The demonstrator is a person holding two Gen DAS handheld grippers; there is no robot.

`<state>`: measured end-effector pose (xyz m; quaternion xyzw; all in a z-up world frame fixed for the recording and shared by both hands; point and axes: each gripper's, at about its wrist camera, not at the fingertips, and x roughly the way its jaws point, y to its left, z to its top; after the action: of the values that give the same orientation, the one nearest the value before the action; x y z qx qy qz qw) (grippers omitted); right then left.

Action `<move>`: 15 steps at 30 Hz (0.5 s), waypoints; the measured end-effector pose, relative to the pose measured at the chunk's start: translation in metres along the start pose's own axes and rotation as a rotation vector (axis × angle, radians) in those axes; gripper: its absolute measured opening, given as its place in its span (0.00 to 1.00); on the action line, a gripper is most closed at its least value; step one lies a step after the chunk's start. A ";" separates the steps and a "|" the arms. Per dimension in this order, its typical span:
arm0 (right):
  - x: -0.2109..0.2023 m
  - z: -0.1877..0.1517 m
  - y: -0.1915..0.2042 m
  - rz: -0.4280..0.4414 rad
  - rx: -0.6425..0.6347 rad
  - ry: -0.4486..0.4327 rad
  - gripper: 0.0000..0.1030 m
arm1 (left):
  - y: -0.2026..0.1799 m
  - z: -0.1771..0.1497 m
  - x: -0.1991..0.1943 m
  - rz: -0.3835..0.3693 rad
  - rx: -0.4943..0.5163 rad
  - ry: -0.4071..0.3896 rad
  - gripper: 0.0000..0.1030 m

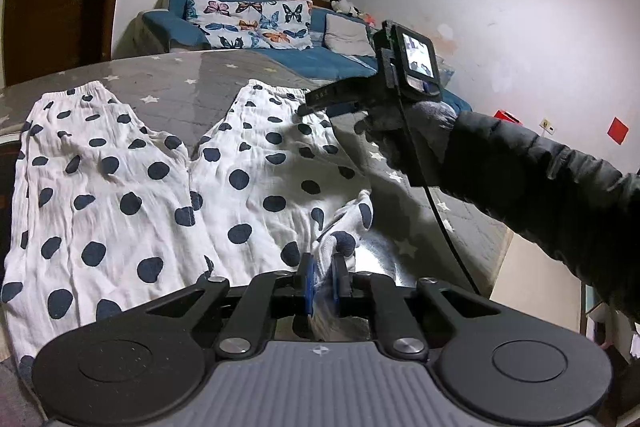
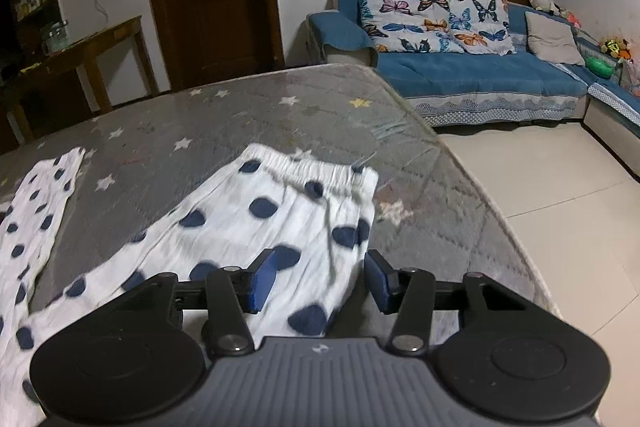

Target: Fold clothes

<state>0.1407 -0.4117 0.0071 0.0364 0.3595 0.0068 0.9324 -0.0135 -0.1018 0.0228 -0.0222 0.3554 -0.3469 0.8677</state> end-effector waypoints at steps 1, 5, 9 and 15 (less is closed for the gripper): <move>0.002 0.003 -0.002 -0.003 0.009 -0.004 0.46 | 0.000 0.000 -0.001 -0.002 0.001 0.000 0.09; 0.016 0.016 -0.008 -0.024 0.032 0.002 0.36 | 0.002 0.002 0.000 -0.010 -0.011 0.001 0.09; 0.030 0.022 -0.006 -0.051 0.016 0.016 0.19 | 0.003 0.003 0.001 -0.011 -0.010 0.001 0.09; 0.029 0.029 -0.001 -0.079 0.009 0.004 0.04 | 0.004 0.002 -0.007 -0.007 -0.015 -0.019 0.09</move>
<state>0.1811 -0.4135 0.0091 0.0265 0.3625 -0.0316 0.9311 -0.0133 -0.0945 0.0272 -0.0332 0.3497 -0.3473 0.8695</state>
